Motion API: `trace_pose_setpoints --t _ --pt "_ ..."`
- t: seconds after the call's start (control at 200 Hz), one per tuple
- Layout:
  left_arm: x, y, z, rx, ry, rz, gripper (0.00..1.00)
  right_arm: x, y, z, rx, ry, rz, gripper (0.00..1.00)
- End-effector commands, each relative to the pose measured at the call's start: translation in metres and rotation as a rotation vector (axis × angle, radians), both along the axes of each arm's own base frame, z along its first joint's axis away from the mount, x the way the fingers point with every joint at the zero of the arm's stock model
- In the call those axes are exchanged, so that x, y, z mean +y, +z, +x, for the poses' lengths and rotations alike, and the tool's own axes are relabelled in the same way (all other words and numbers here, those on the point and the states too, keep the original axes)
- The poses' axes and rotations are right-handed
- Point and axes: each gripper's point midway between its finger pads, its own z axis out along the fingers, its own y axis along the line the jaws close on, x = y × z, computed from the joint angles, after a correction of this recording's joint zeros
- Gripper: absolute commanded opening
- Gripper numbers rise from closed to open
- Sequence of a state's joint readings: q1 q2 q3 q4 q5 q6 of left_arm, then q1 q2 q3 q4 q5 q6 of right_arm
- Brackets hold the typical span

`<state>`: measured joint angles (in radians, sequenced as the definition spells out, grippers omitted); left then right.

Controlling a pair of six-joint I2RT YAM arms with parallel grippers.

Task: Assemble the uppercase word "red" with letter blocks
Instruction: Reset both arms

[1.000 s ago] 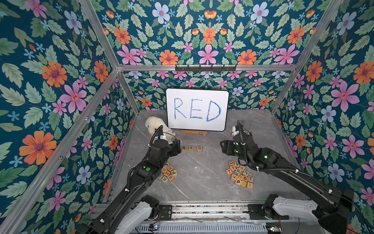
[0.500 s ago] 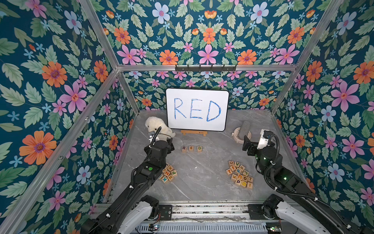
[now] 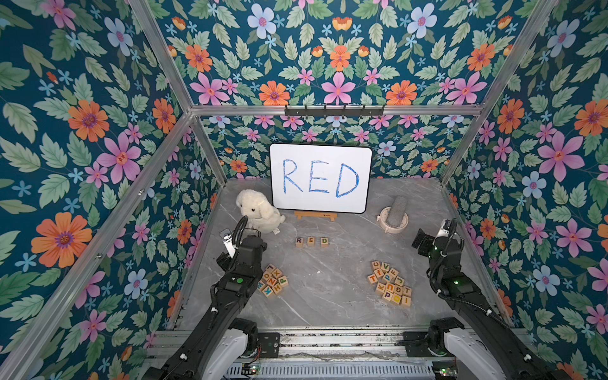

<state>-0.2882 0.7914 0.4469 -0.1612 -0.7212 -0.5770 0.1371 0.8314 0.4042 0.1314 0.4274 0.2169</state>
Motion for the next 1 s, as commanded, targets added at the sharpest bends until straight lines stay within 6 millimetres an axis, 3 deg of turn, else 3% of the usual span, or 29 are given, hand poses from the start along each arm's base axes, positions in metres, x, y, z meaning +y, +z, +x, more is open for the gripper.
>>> trace_pose_setpoints --t 0.0,0.405,0.47,0.675,0.805,0.995 --pt "0.019 0.002 -0.014 -0.066 0.110 0.026 0.99 -0.011 0.003 0.008 -0.048 -0.044 -0.005 0.99" --pt "0.051 -0.022 -0.033 -0.059 0.255 0.236 0.99 -0.011 -0.044 0.024 -0.017 -0.035 0.030 0.99" --pt "0.048 -0.027 -0.025 -0.048 0.196 0.258 0.99 -0.014 -0.056 0.025 0.022 -0.052 0.014 0.99" --pt "0.042 -0.037 0.002 -0.018 0.112 0.259 0.99 -0.017 -0.053 0.038 -0.005 -0.049 -0.018 0.99" --pt "0.051 -0.048 0.017 0.021 0.086 0.194 0.99 -0.022 -0.059 0.046 0.044 -0.055 0.003 0.99" --pt "0.042 -0.042 0.038 -0.042 -0.032 0.200 0.99 -0.035 -0.058 0.045 -0.058 -0.030 0.047 0.99"
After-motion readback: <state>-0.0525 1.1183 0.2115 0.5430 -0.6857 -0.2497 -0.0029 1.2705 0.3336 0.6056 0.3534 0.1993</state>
